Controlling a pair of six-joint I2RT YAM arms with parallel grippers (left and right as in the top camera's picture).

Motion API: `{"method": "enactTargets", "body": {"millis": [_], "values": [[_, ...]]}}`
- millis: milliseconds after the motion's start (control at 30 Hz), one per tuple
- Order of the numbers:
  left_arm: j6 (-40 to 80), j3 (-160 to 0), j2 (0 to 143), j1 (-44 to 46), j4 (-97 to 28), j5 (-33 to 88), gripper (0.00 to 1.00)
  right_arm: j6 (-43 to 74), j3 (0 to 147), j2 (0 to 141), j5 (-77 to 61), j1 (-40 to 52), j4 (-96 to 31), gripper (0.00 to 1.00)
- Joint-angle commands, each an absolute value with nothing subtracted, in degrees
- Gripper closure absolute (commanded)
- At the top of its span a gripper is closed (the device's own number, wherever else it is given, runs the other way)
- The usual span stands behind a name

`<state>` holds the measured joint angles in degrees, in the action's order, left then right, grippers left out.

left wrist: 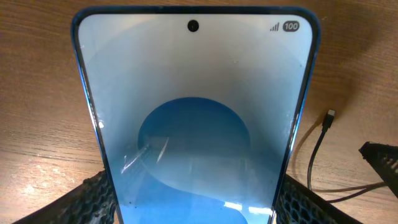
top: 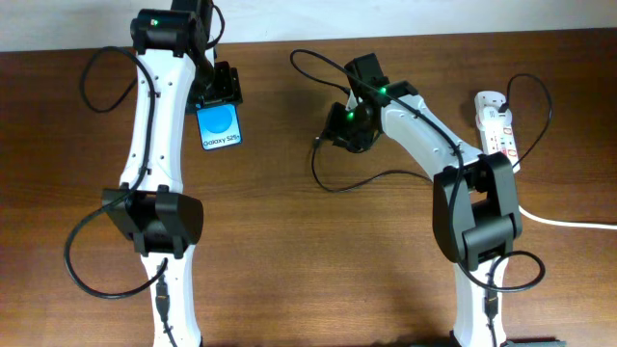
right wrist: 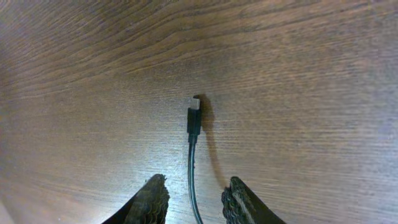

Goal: Plug charger to phone and switch on socket
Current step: 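Reach the right gripper to the black cable's USB-C end and grasp it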

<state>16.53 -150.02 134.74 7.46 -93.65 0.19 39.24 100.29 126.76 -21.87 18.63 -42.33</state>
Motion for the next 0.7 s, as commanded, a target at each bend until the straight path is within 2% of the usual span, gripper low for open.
{"method": "enactTargets", "body": {"millis": [0,233,300,667], "values": [[17.4,-151.7,134.9,7.3,-93.6,0.7,1.0,39.6,101.6,129.3,-20.7,20.0,-41.5,0.66],[17.3,-151.7,134.9,7.3,-93.7,0.6,1.0,41.6,101.6,131.7,-20.3,20.0,-39.1,0.67],[17.3,-151.7,134.9,7.3,-93.7,0.6,1.0,42.6,101.6,132.5,-20.3,20.4,-37.9,0.7],[17.3,-151.7,134.9,7.3,-93.5,0.6,1.0,44.4,101.5,134.6,-20.3,22.5,-37.2,0.71]]}}
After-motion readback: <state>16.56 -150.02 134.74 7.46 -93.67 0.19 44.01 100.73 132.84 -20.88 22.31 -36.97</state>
